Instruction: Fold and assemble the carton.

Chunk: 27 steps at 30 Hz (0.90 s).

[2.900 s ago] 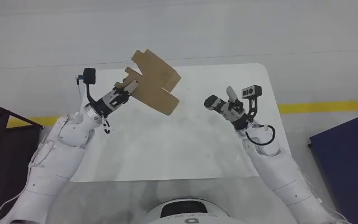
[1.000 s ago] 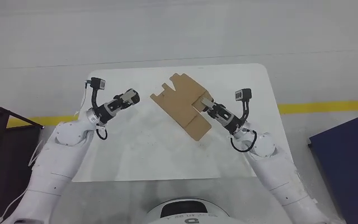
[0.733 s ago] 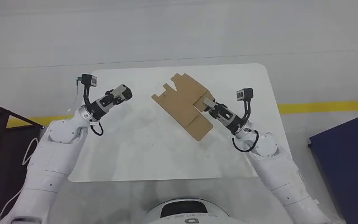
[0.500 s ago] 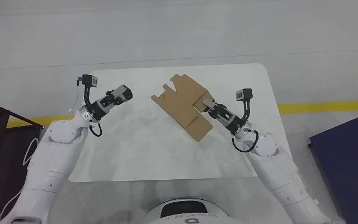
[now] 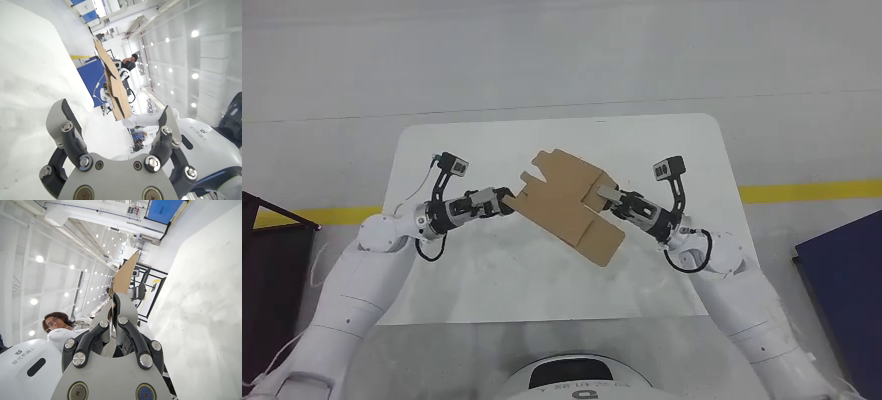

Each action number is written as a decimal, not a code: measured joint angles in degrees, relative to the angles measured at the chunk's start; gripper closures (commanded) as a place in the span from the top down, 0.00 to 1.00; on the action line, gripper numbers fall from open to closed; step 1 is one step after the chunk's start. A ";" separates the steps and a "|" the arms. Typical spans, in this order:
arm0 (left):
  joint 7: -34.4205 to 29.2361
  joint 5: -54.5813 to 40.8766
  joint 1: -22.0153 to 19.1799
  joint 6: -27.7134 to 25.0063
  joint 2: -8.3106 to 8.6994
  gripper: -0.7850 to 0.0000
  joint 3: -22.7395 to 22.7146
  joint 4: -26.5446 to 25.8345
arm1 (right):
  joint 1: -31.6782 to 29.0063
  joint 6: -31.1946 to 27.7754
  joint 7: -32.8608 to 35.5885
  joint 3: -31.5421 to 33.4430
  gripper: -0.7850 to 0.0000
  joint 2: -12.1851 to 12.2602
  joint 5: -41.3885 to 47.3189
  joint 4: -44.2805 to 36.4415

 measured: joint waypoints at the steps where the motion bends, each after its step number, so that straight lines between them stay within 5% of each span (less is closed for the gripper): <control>1: -0.65 -0.40 -0.32 0.03 -0.16 0.84 0.36 0.50 | 0.07 -0.01 -0.16 -0.12 0.00 -0.03 -0.22 0.03; 5: -2.16 -1.02 -1.10 -0.31 -0.86 0.53 1.85 2.02 | 0.19 -0.25 -0.63 -0.12 0.00 -0.08 -0.68 0.21; 18: -2.73 -0.56 -1.90 -0.92 -2.02 0.24 2.87 2.93 | -0.44 -0.45 0.54 0.55 0.00 0.11 -2.03 -0.05; 21: -2.71 -0.22 -1.70 -0.93 -2.18 0.00 3.02 2.51 | -0.68 -0.56 0.26 0.72 0.00 0.13 -2.30 -0.07; 27: -3.32 -0.23 -1.22 -0.33 -2.31 0.00 2.84 1.55 | -0.97 -0.59 -0.10 1.28 0.00 0.18 -1.98 0.10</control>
